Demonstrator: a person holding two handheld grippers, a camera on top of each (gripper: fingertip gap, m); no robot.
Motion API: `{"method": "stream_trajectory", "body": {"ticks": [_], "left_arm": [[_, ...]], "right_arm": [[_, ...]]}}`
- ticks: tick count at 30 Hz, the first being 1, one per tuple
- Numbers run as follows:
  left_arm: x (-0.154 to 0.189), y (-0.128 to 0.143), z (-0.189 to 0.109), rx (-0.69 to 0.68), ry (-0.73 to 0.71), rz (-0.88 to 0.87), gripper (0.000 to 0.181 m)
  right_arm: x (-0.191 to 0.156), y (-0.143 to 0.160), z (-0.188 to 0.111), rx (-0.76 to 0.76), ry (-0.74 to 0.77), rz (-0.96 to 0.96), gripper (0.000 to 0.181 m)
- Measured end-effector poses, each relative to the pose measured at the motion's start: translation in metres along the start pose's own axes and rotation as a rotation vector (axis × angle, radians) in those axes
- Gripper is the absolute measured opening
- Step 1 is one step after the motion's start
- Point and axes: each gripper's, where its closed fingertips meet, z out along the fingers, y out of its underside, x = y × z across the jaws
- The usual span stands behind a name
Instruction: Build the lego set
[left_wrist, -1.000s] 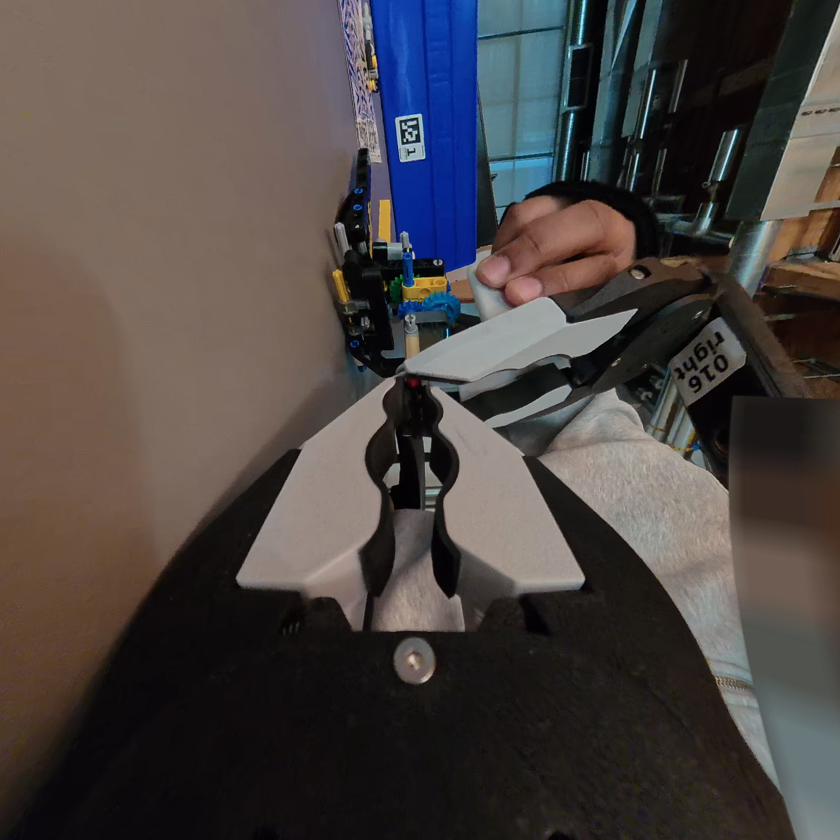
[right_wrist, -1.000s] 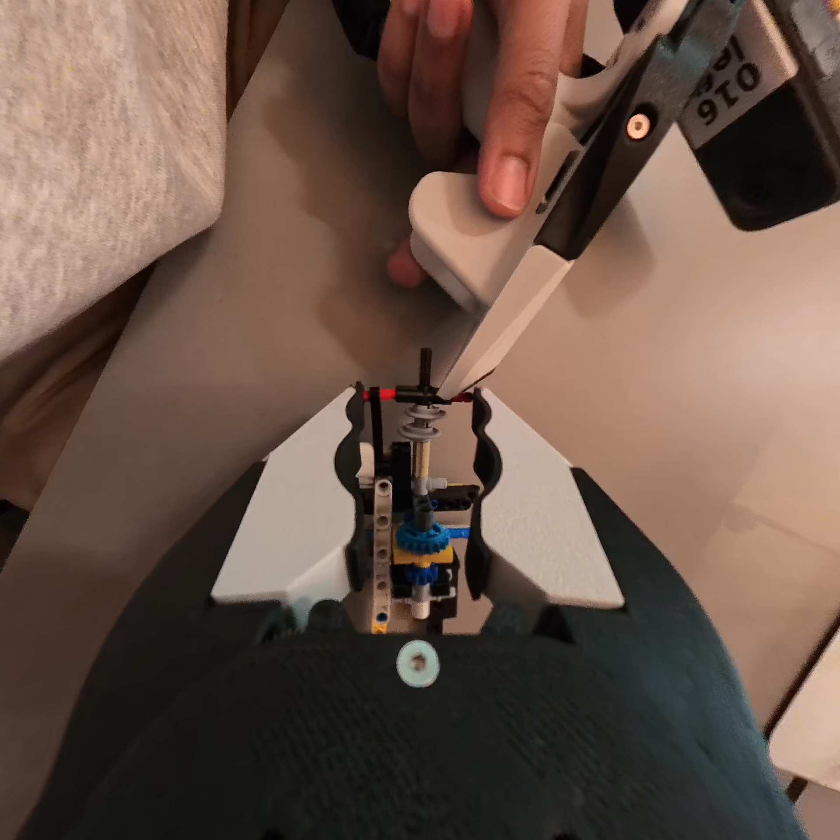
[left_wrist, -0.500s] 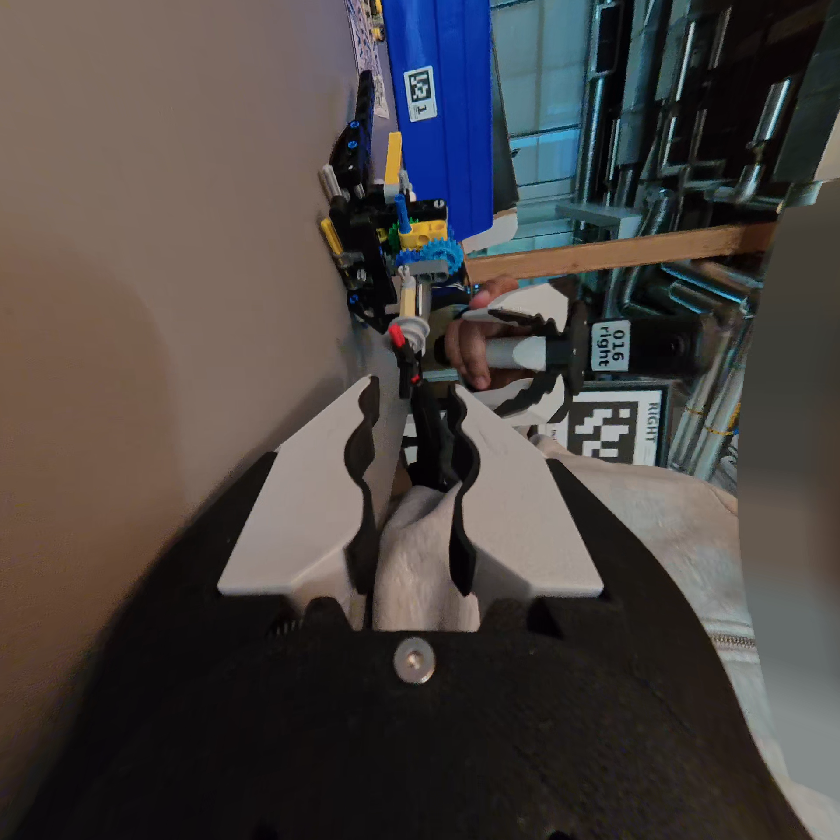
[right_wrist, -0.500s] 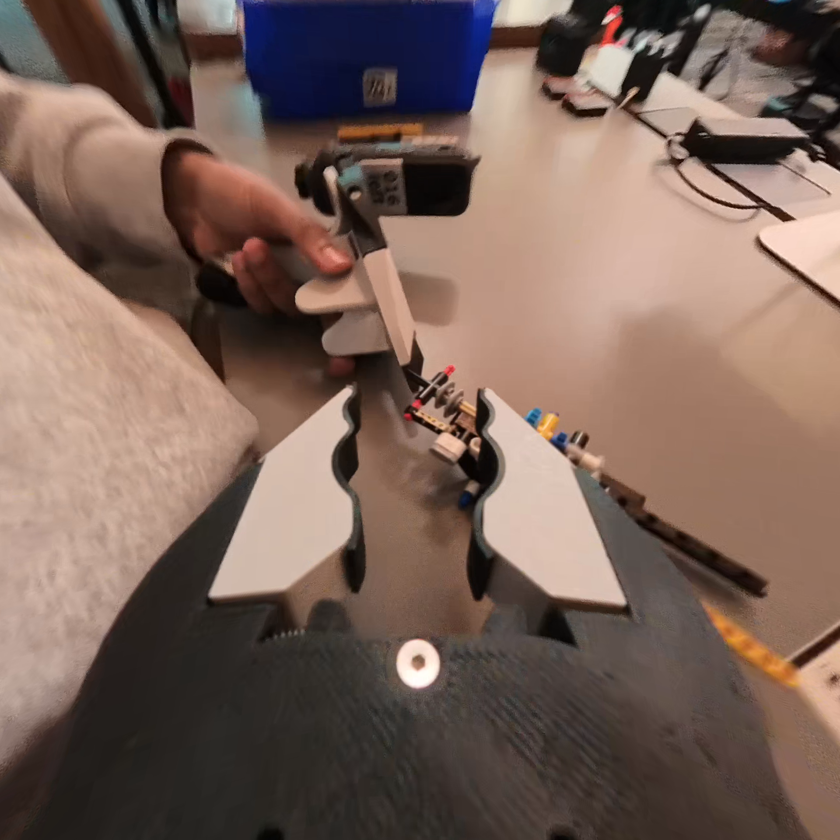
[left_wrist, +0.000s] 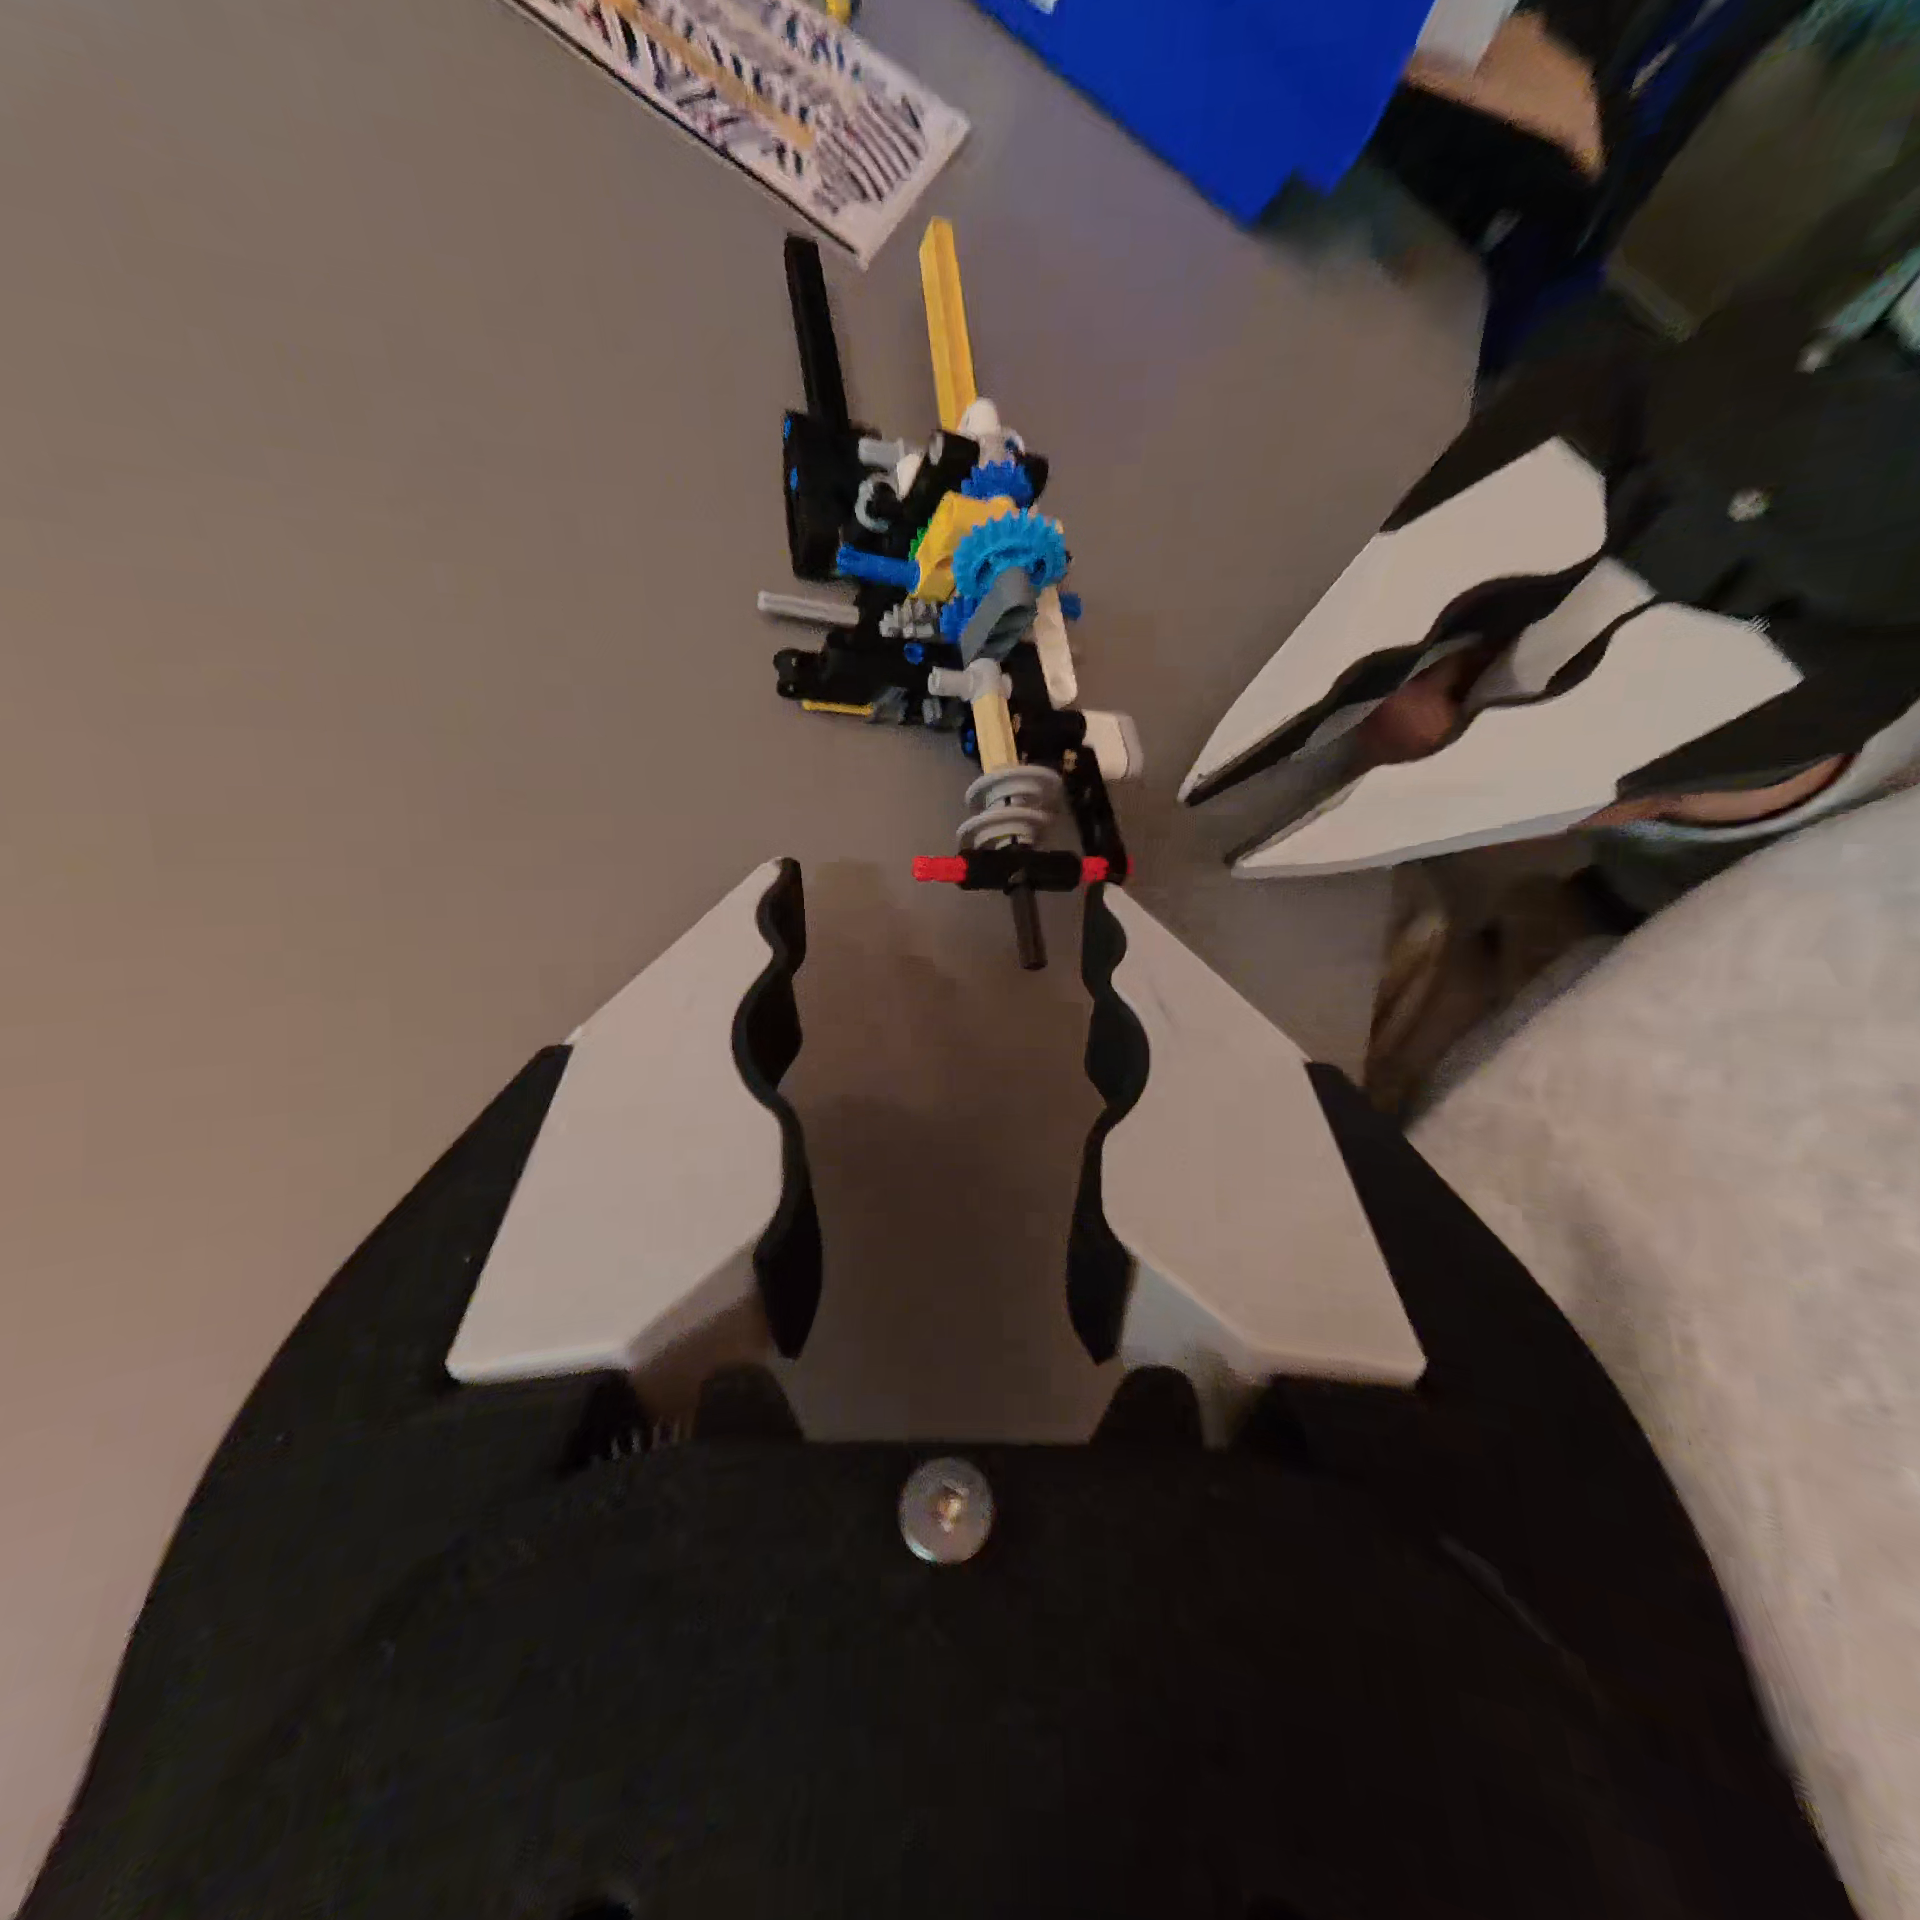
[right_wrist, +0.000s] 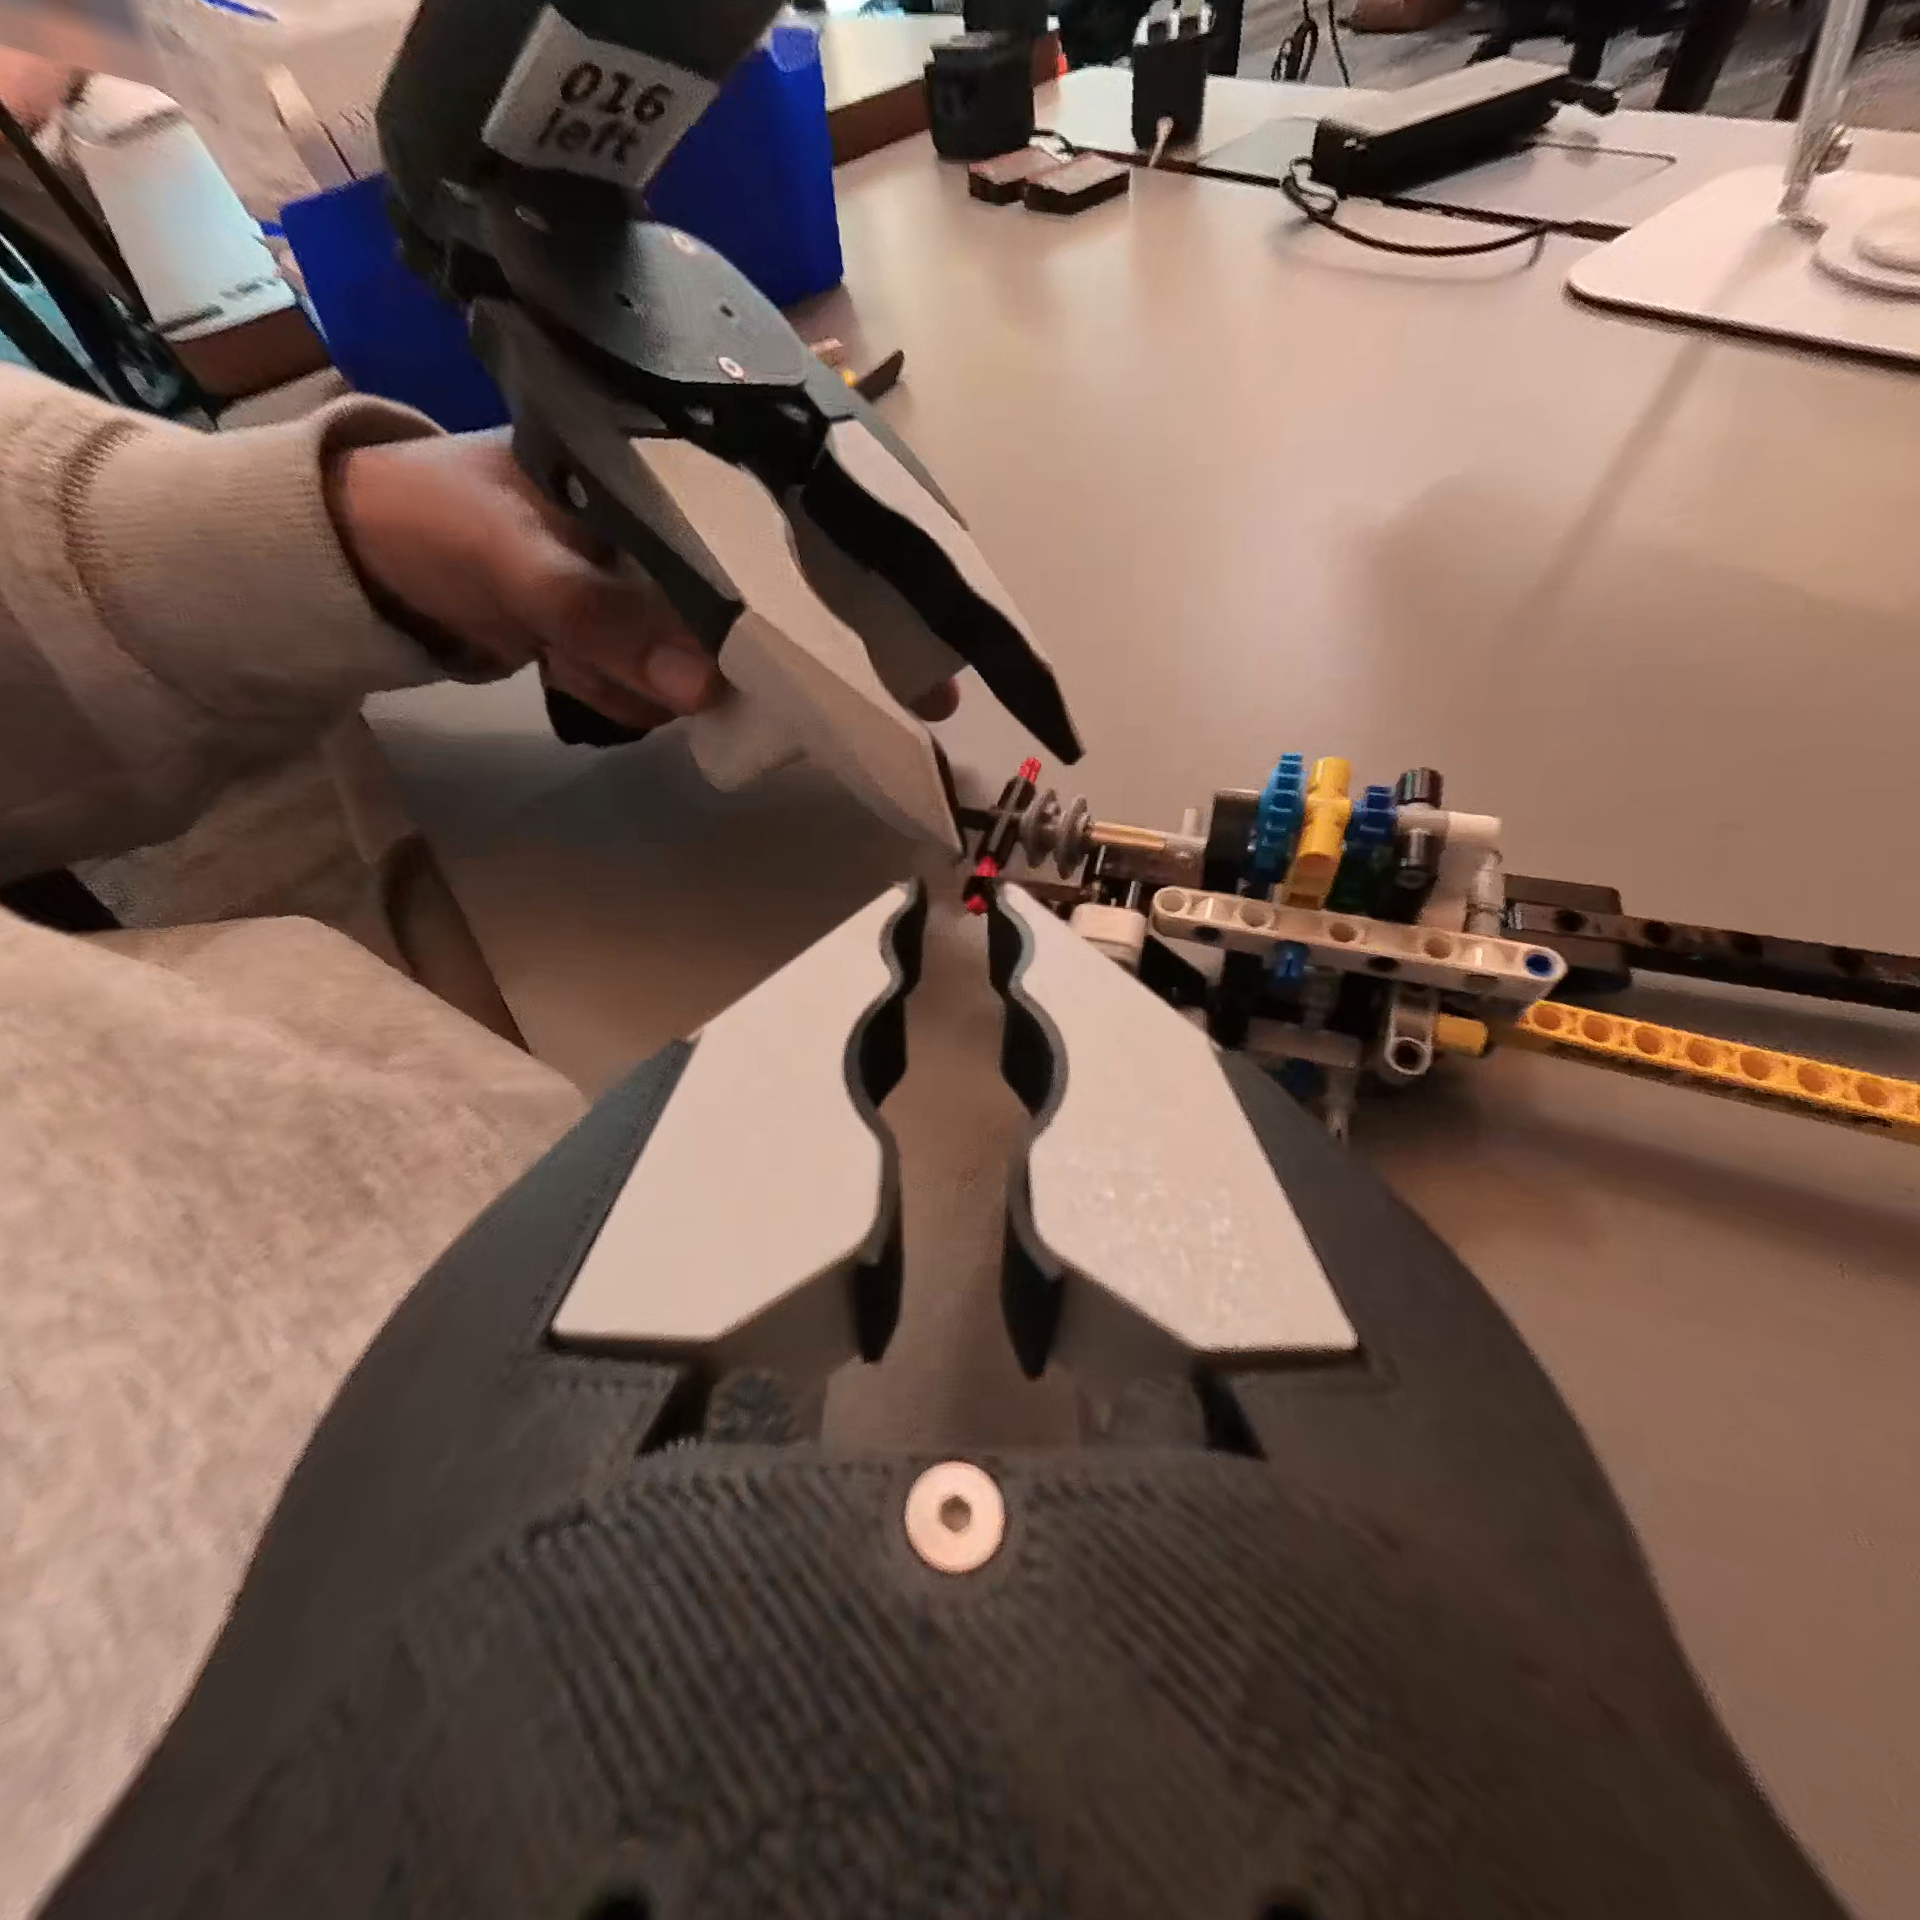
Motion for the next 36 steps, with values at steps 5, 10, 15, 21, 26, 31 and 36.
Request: {"method": "stream_trajectory", "body": {"ticks": [5,10,15,21,26,31,36], "left_arm": [[0.006,0.006,0.006,-0.011,0.018,0.031,0.045],[0.007,0.009,0.002,0.017,0.018,0.043,0.033],[0.01,0.009,-0.002,0.037,0.021,0.061,0.027],[0.005,-0.002,-0.005,0.085,-0.008,0.115,0.035],[0.011,0.003,0.0,0.04,0.011,0.196,0.036],[0.01,0.001,0.0,0.041,0.014,0.196,0.029],[0.009,0.002,0.0,0.034,0.001,0.21,0.026]], "right_arm": [[0.003,0.009,0.007,-0.068,0.039,-0.016,0.004],[0.004,0.014,0.01,-0.103,0.044,-0.008,0.001],[0.005,0.016,0.011,-0.121,0.03,-0.007,0.005],[0.006,0.016,0.013,-0.13,0.044,-0.051,0.005],[0.005,0.015,0.013,-0.124,0.038,-0.068,0.002],[0.005,0.014,0.013,-0.119,0.038,-0.079,0.0],[0.004,0.015,0.013,-0.119,0.033,-0.077,0.0]]}}
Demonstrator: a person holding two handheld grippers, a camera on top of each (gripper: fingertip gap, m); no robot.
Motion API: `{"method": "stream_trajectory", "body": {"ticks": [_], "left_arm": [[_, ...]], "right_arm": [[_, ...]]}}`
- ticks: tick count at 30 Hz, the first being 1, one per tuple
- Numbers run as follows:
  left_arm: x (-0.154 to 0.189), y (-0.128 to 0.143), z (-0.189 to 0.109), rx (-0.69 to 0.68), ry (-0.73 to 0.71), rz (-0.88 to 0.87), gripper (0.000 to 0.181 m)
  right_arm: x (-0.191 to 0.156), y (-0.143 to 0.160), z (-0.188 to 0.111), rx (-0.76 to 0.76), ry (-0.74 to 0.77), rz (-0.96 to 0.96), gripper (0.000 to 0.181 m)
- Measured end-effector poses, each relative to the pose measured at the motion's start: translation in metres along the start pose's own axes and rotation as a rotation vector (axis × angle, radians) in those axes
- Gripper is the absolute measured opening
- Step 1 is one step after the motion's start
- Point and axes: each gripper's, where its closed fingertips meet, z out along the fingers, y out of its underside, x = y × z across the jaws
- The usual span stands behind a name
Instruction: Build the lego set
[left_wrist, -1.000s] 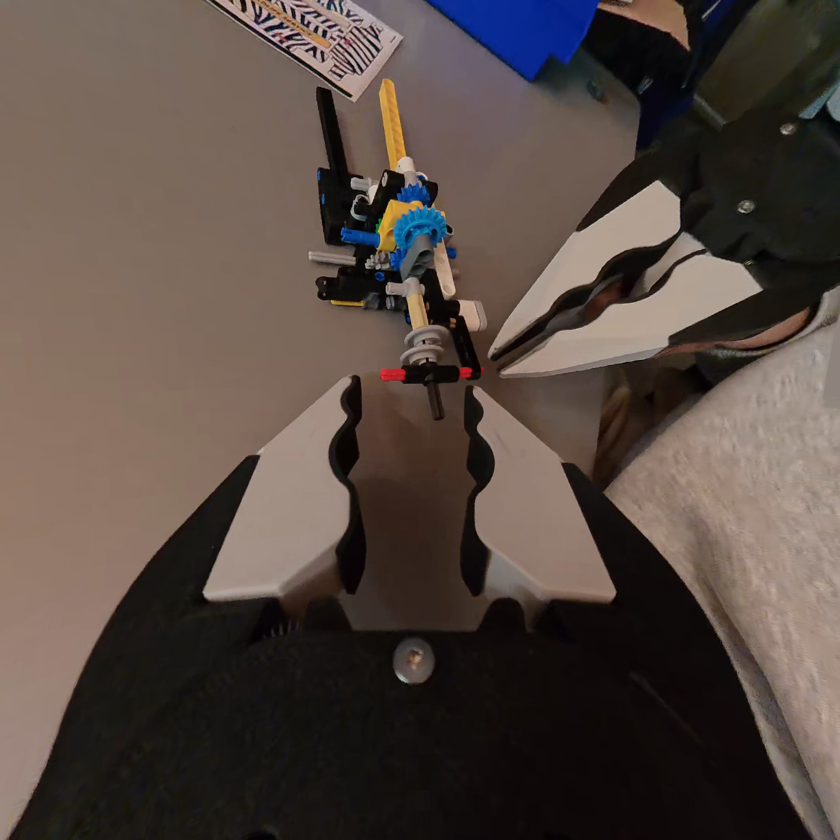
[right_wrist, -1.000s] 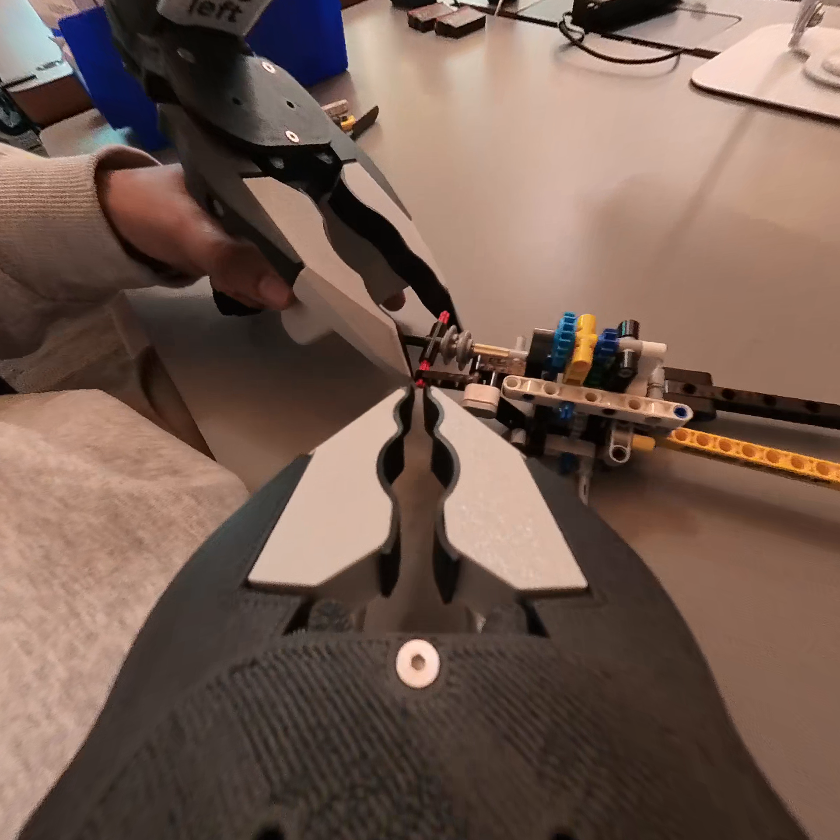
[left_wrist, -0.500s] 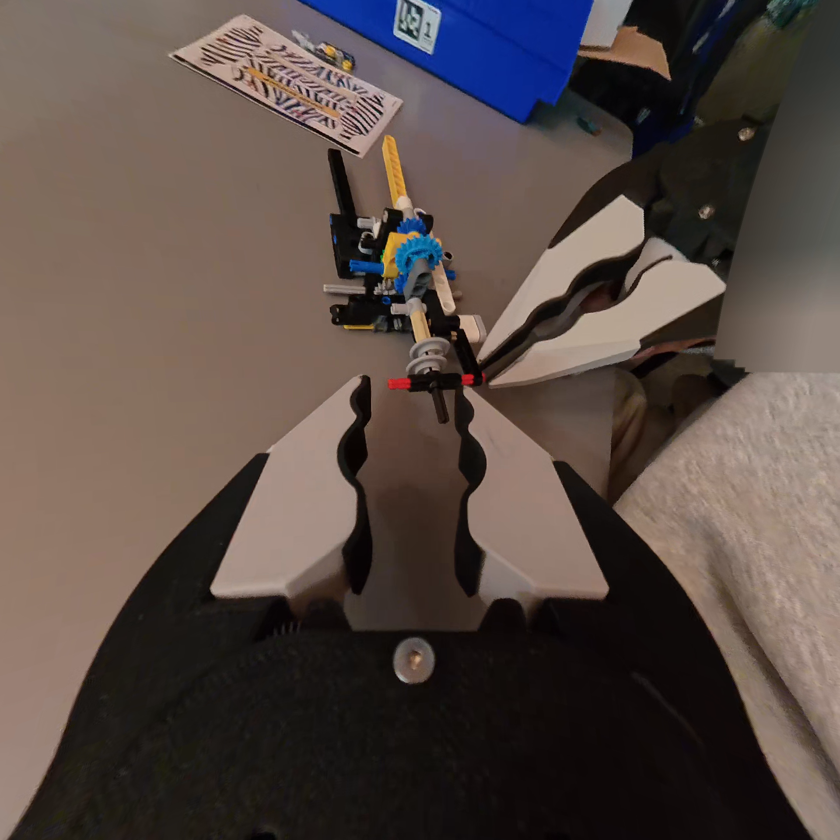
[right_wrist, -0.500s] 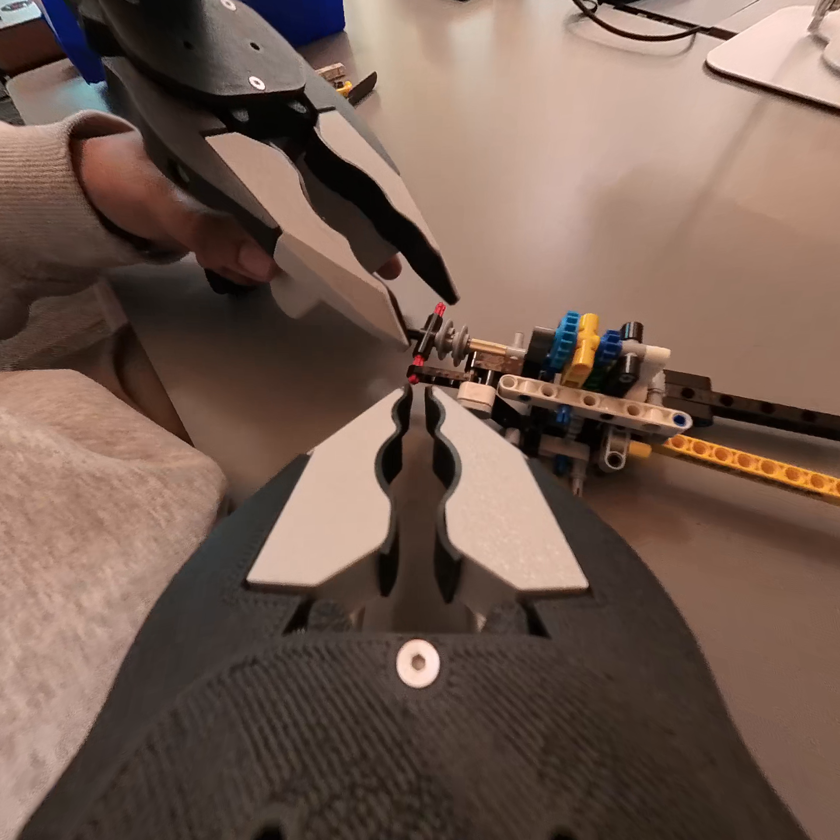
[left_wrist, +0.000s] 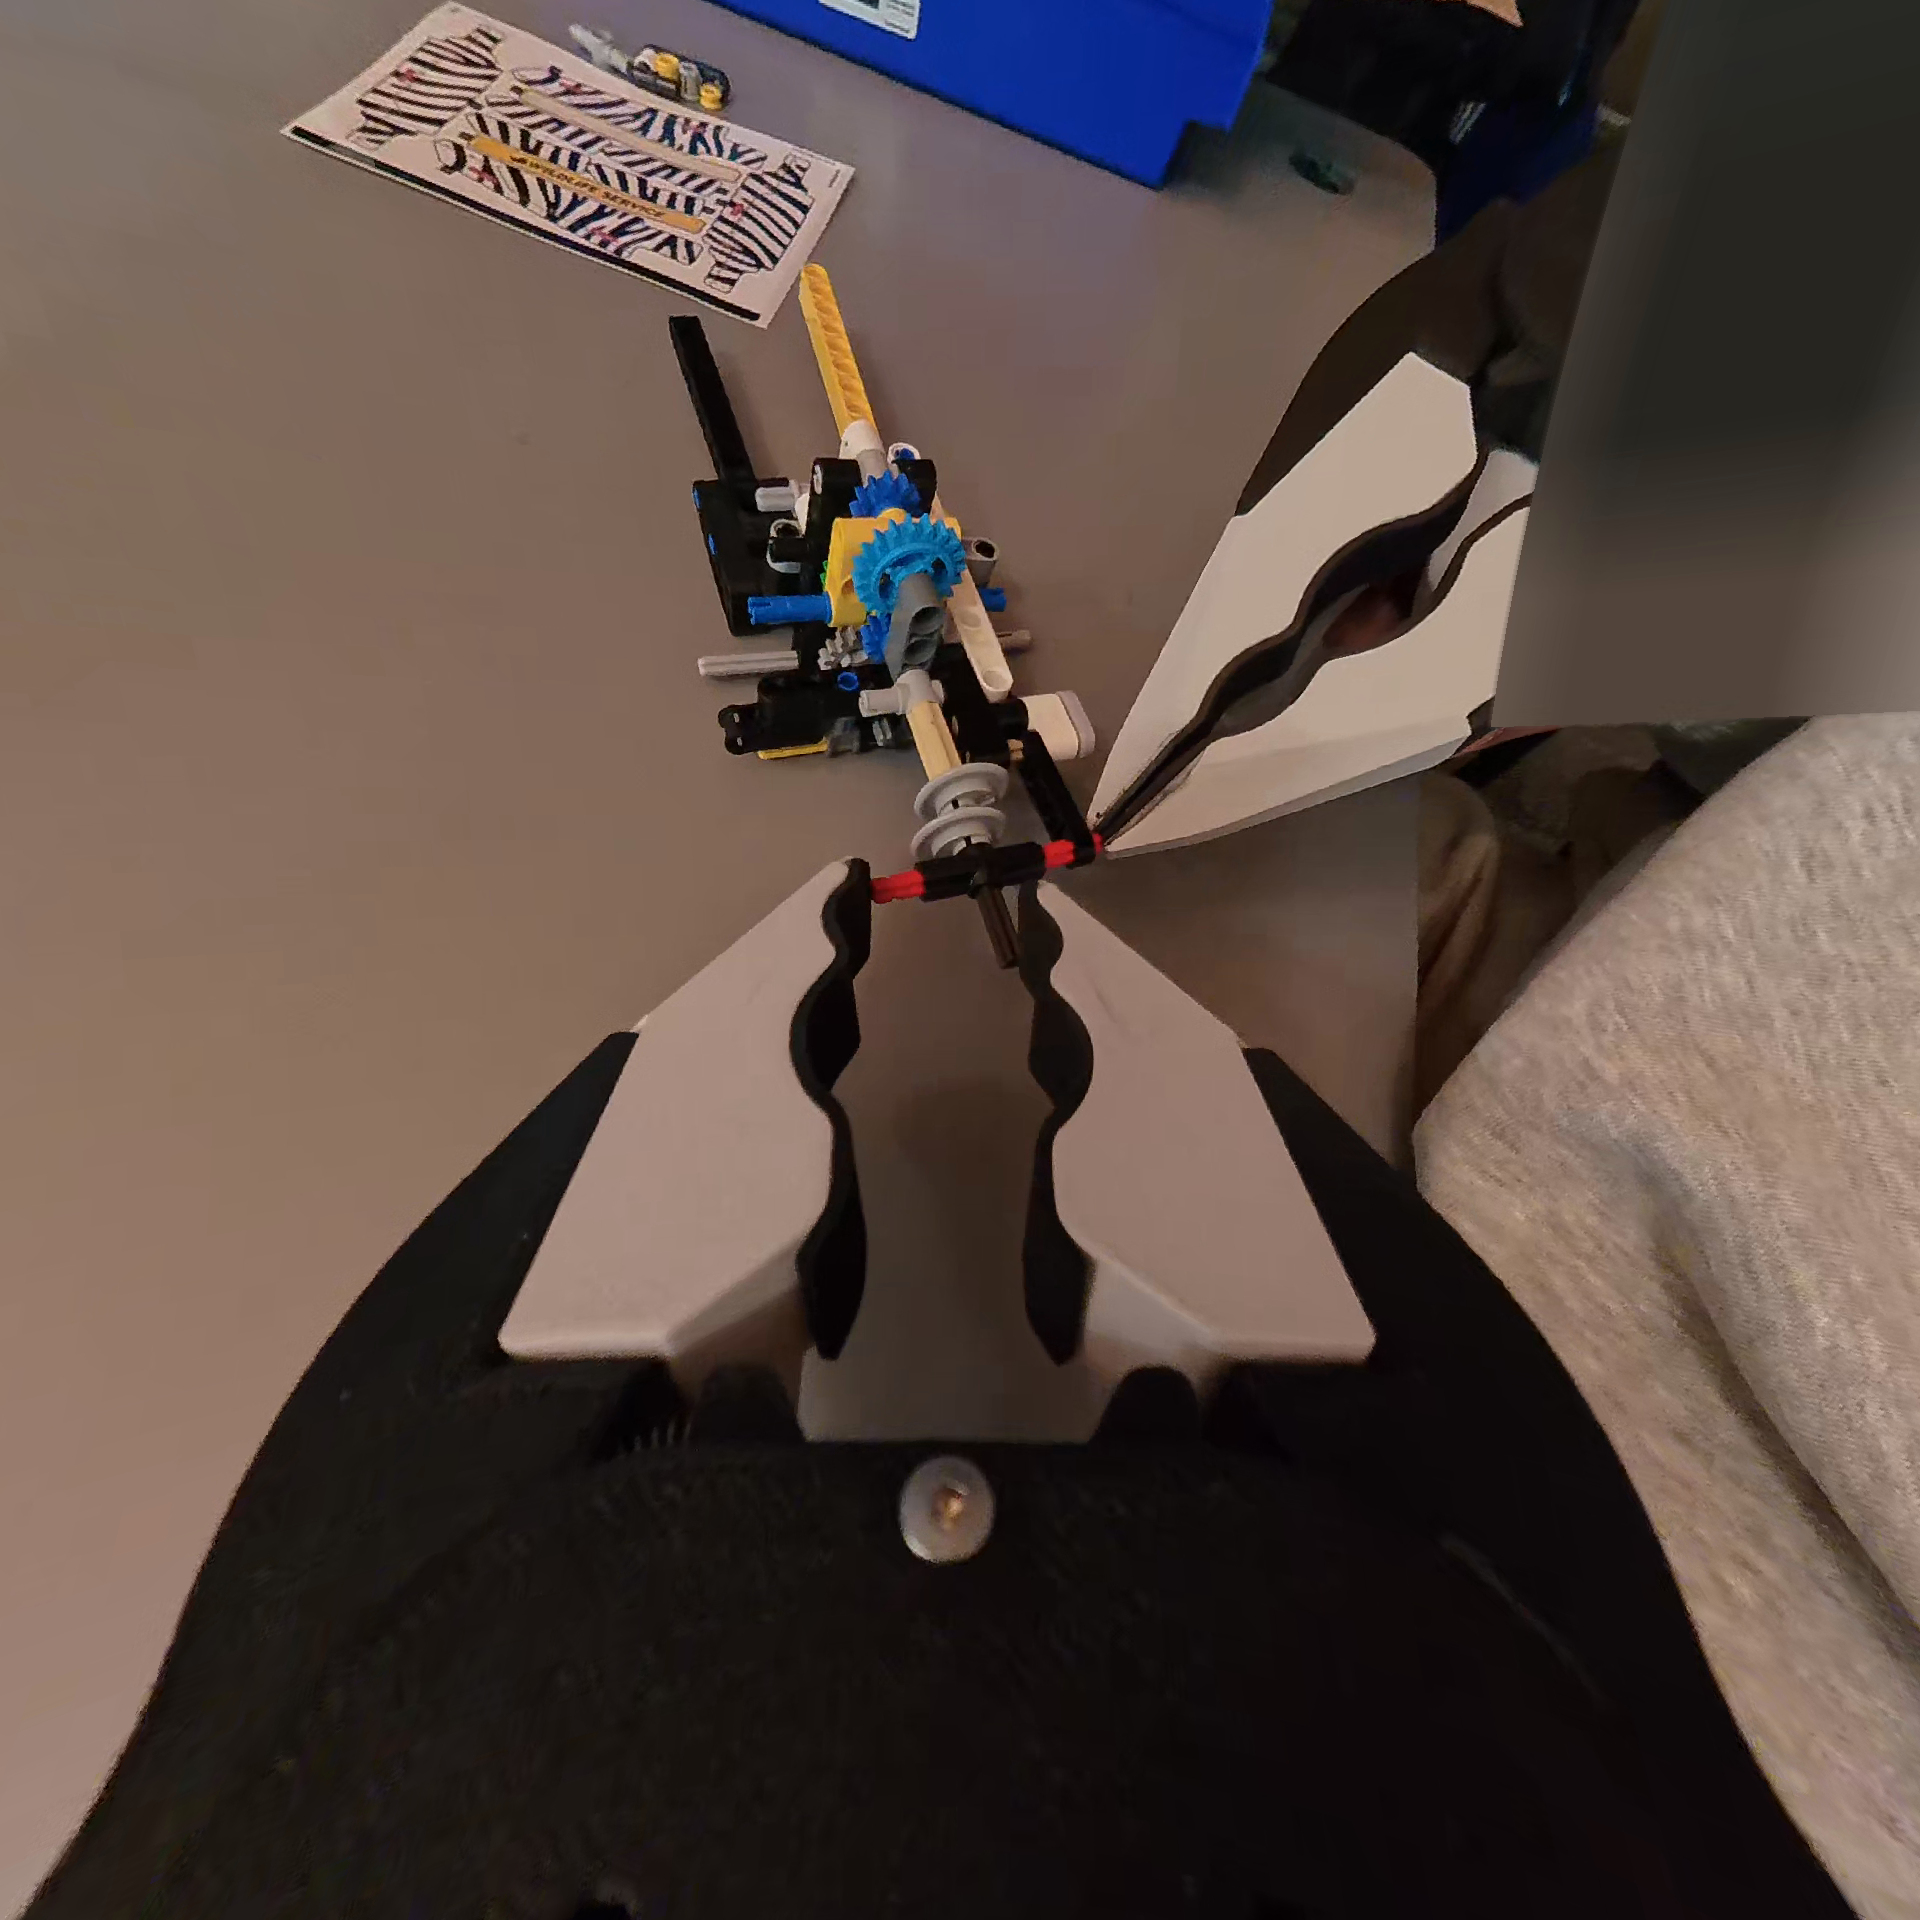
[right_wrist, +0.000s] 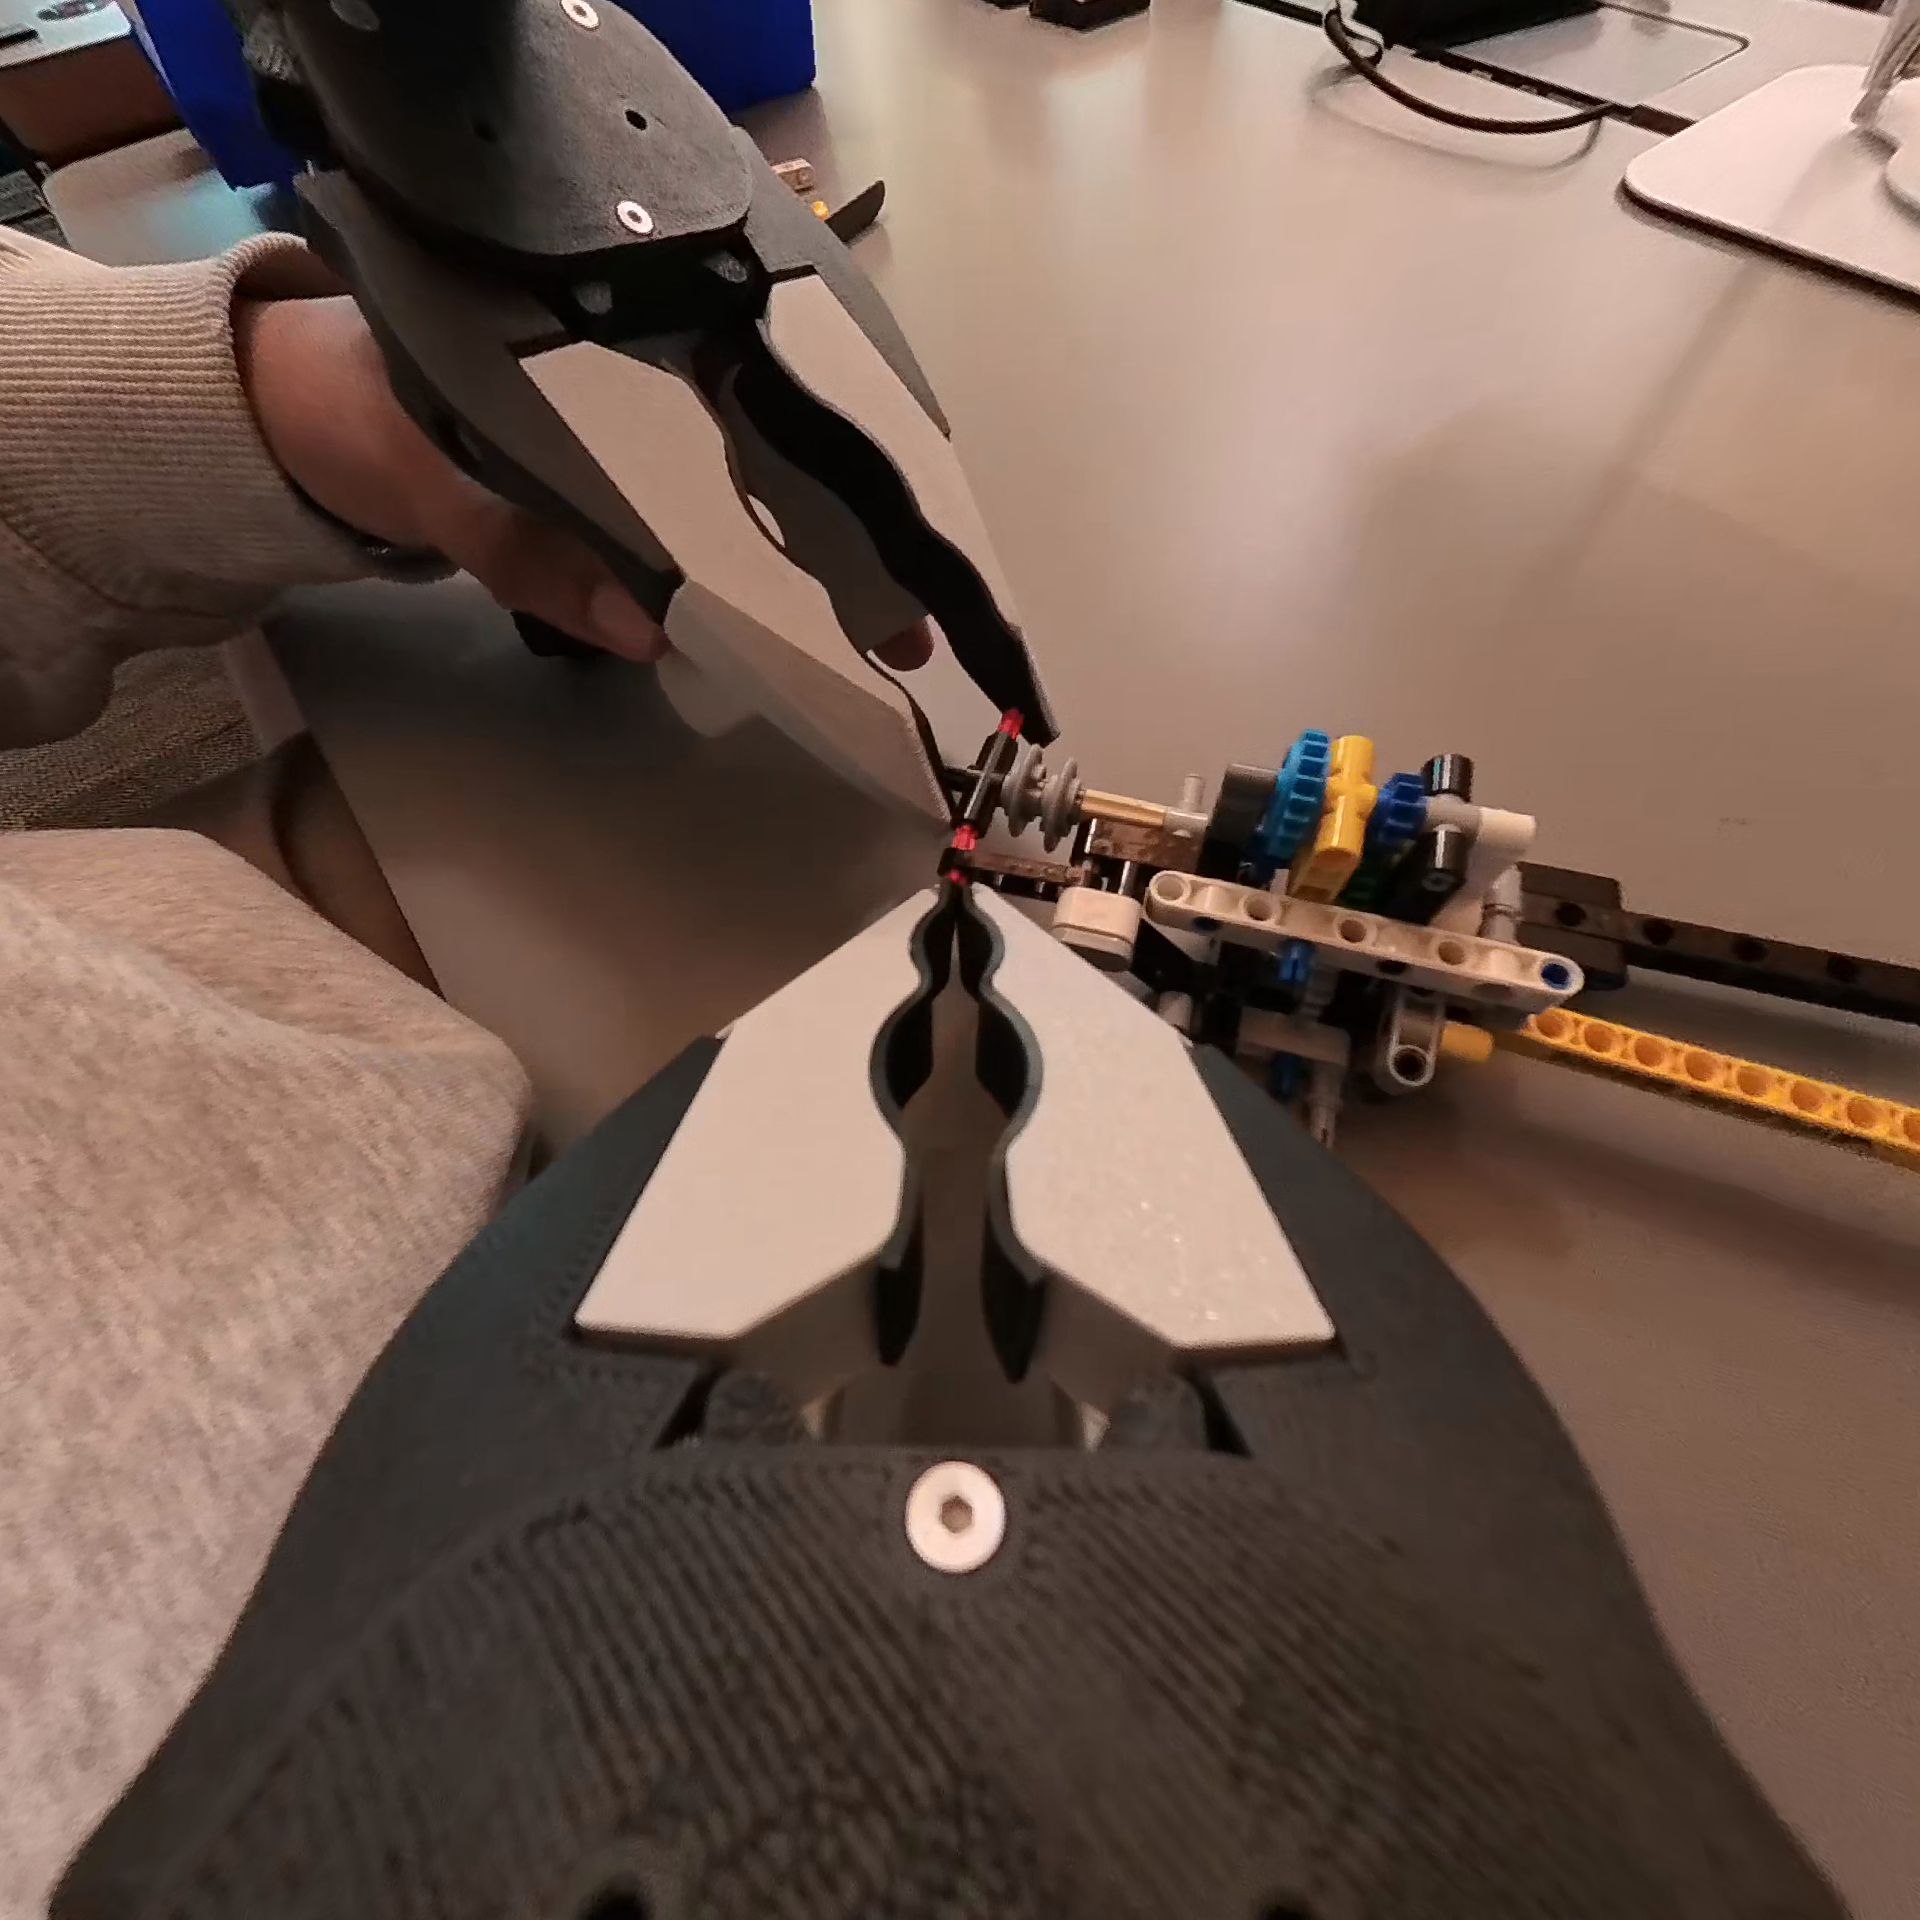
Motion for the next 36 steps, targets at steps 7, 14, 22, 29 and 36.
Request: {"method": "stream_trajectory", "body": {"ticks": [7,14,22,29,36], "left_arm": [[-0.0008,0.0005,0.0006,-0.005,-0.019,0.004,0.025],[-0.0003,-0.0019,0.0012,0.012,-0.033,-0.016,0.025],[0.0002,-0.0026,0.0018,0.015,-0.034,-0.021,0.025],[0.0022,-0.0027,0.0036,0.015,-0.04,-0.034,0.025],[0.0033,-0.0036,0.0048,0.022,-0.048,-0.054,0.025]], "right_arm": [[-0.0003,0.0009,-0.0011,-0.001,-0.003,0.002,0.0],[0.0015,0.0006,-0.0036,0.007,-0.006,0.024,0.0],[0.0036,-0.0006,-0.0057,0.021,0.004,0.01,0.003],[0.0033,-0.0018,-0.0073,0.033,0.003,0.007,0.004],[0.0046,0.0021,-0.008,0.011,0.017,-0.012,0.005]]}}
